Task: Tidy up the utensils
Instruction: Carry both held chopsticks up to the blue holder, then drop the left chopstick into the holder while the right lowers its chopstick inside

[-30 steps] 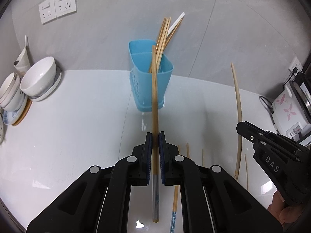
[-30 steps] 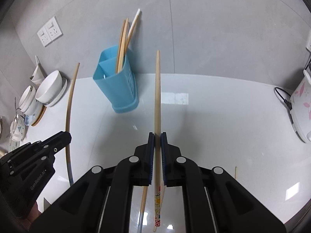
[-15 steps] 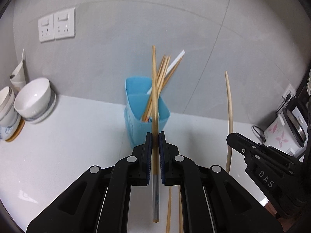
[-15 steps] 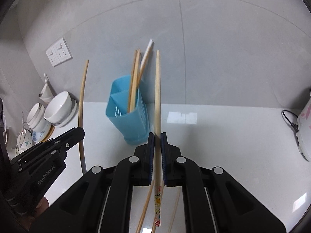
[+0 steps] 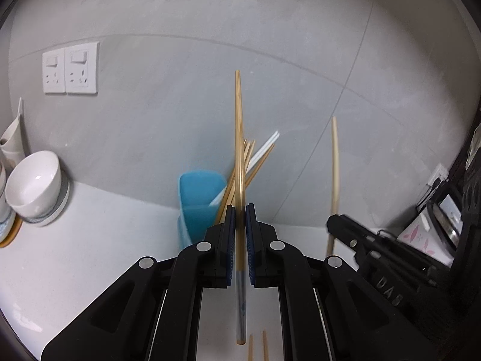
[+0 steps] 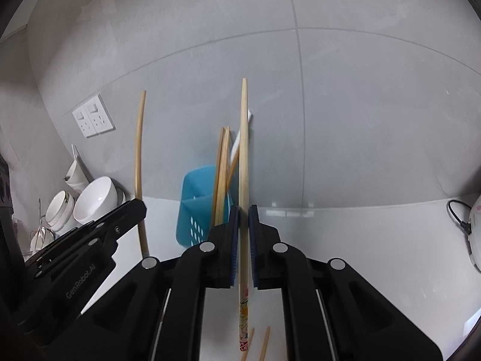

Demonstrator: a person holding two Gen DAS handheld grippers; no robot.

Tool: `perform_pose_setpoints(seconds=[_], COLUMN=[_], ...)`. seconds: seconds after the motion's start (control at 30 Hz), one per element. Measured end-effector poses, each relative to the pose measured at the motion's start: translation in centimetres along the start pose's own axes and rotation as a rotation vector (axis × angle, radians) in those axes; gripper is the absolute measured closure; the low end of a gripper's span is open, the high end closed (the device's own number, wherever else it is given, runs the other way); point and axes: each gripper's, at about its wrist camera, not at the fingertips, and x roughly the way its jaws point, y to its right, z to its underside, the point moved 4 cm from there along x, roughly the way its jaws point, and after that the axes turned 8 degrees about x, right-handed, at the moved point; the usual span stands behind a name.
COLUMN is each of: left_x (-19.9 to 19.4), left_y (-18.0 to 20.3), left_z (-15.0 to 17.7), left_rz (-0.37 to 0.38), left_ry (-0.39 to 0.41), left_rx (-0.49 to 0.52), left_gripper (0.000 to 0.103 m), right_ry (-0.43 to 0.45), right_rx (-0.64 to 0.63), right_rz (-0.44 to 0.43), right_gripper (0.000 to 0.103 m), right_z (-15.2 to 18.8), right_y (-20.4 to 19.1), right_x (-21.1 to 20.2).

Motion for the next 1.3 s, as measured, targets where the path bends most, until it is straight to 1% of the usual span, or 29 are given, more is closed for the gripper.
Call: perform_pose_setpoints(seconds=[0.1,0.27,0.43,0.6,0.8,1.07,1.23,1.3], left_x=[-0.1,0.1,1.5,3.7,6.9,9.6,10.1,10.3], left_y=[0.0,-0.3,-0.2,-0.2,0.0,0.1,0.3,0.4], left_z=[-1.7,-3.9,-4.3,-3.4,-1.3,0.6,1.2,1.3], left_rz=[0.024,0.043,0.039,0.026,-0.008,-0.029,-0.025,-0.009], left_ry=[0.059,0.167,0.222,0.248,0.218,0.165,0.138,0.12], left_rx=[0.008,0.03,0.068,0.094,0.092,0.093,0.109,0.111], left_gripper=[0.096,0.096,0.096,0.096,0.096,0.096,0.096,0.095], right_ry=[0.026,0.072,0.108,0.107,0.07,0.031,0.018,0.014], right_rx=[-0.001,0.02,0.04,0.053,0.063,0.077,0.08,0.078], right_rz=[-0.02,-0.055,-0.072,-0.079,-0.068,-0.064,-0.059,-0.06], right_gripper=[0.097,0.097,0.097,0.097,0.097,0.097,0.097,0.097], right_z=[-0.9,-2.5,-3.5,-3.2,-1.1,0.2,0.5,0.5], right_y=[-0.5,-0.5,0.2,1.3,2.8,3.6,3.8,3.4], right_x=[0.2,0.7,1.6,2.9,4.4,6.1,6.6,6.8])
